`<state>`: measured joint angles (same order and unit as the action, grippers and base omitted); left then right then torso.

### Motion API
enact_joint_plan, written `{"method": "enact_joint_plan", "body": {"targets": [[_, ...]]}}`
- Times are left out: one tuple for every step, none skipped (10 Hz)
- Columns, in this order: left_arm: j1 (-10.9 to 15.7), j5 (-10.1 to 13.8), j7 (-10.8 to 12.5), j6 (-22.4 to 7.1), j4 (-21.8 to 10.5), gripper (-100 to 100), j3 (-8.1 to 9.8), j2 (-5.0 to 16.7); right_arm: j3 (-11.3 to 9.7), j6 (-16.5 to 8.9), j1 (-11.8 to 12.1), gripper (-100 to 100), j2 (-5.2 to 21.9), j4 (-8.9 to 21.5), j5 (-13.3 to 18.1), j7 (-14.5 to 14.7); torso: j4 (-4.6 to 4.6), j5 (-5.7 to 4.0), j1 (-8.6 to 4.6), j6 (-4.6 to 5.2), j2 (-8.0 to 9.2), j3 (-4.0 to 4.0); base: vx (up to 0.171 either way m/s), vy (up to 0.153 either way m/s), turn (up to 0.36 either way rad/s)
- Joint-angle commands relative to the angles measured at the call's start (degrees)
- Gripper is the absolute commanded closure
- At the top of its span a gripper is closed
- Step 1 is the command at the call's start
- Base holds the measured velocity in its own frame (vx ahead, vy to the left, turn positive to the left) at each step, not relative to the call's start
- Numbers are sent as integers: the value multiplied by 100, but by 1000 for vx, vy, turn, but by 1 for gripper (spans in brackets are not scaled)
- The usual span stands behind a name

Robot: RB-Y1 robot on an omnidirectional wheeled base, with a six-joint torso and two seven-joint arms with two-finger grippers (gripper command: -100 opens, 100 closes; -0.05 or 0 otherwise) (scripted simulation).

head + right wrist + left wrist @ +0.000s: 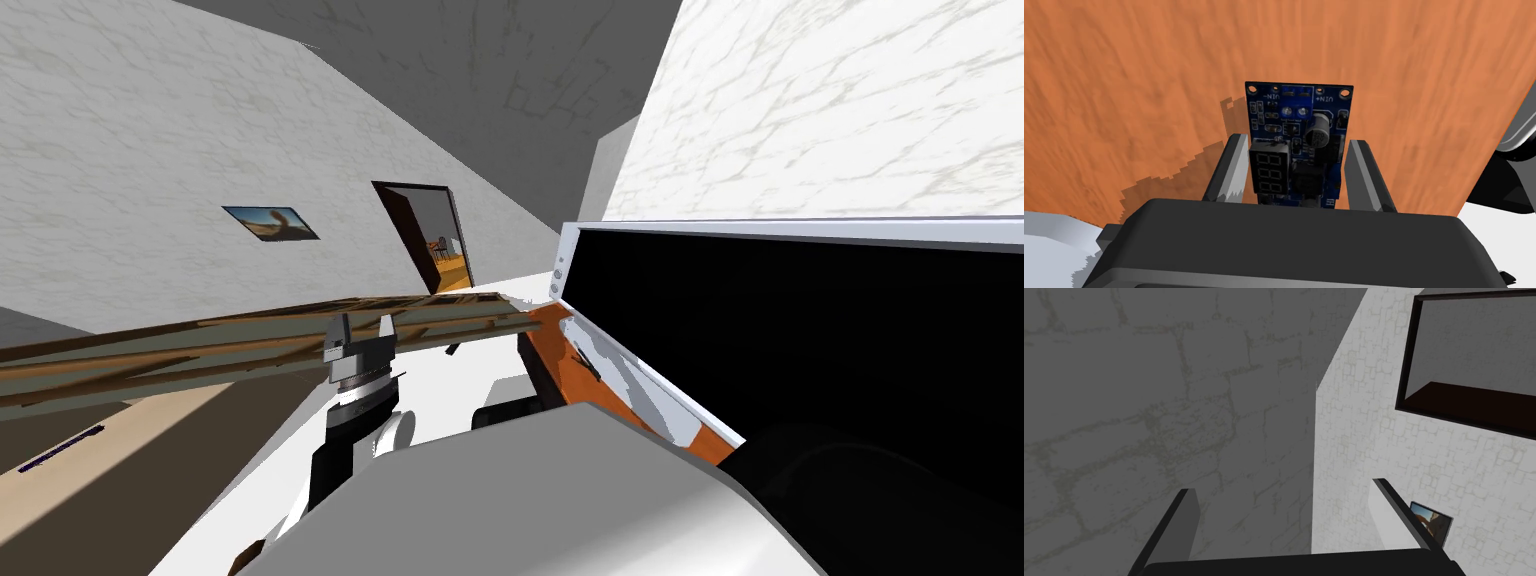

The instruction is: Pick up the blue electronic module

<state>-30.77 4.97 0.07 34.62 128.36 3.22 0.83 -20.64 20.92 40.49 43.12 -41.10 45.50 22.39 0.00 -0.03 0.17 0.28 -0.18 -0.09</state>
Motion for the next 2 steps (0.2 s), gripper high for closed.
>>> {"method": "enact_joint_plan", "body": {"targets": [[0, 0, 0, 0, 0, 0, 0, 0, 0, 0, 0, 100, 0, 0, 0, 0, 0, 0, 0, 0, 0, 0, 19, 25, -34], [1, 0, 0, 0, 0, 0, 0, 0, 13, 30, 10, 0, 7, 14, -2, 14, 4, -4, -8, -7, 4, 3, 2, 6, 2]]}}
